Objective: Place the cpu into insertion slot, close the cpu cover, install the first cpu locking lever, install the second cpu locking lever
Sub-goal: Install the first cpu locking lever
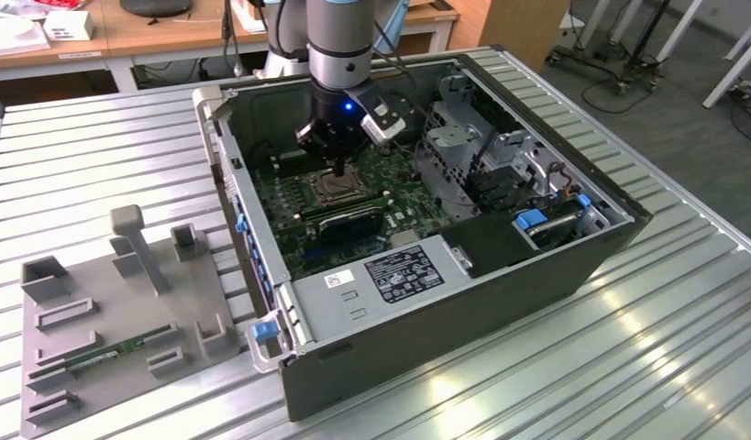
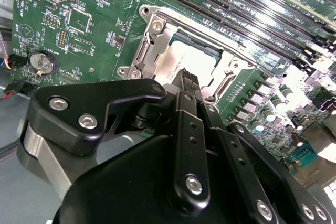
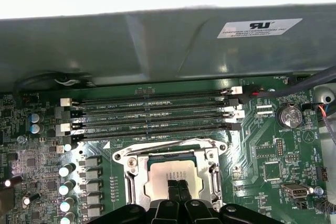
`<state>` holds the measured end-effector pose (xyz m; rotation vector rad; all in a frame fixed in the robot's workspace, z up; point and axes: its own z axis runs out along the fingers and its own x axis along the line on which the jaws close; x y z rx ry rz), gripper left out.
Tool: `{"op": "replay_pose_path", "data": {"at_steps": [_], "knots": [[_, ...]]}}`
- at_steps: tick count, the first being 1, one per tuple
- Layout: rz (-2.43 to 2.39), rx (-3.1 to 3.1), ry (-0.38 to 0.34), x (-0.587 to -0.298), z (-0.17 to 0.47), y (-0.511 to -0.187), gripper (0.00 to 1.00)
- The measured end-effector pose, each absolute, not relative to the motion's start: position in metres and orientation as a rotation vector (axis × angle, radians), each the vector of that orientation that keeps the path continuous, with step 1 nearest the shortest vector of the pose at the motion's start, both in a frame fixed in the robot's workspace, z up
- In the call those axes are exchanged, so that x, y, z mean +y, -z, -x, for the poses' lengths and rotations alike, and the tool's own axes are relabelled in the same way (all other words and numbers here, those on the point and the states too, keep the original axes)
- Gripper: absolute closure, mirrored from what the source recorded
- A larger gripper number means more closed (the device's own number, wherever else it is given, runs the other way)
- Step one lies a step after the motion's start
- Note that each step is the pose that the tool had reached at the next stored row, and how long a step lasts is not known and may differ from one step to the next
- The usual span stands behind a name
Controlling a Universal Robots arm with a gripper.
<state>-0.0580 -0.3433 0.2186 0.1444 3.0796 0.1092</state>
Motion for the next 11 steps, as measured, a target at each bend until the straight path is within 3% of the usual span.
{"op": "replay_pose_path", "data": {"at_steps": [11], "knots": [[-0.144,3.08,-0.109,-0.3433,0.058,-0.2194,0.89]]}}
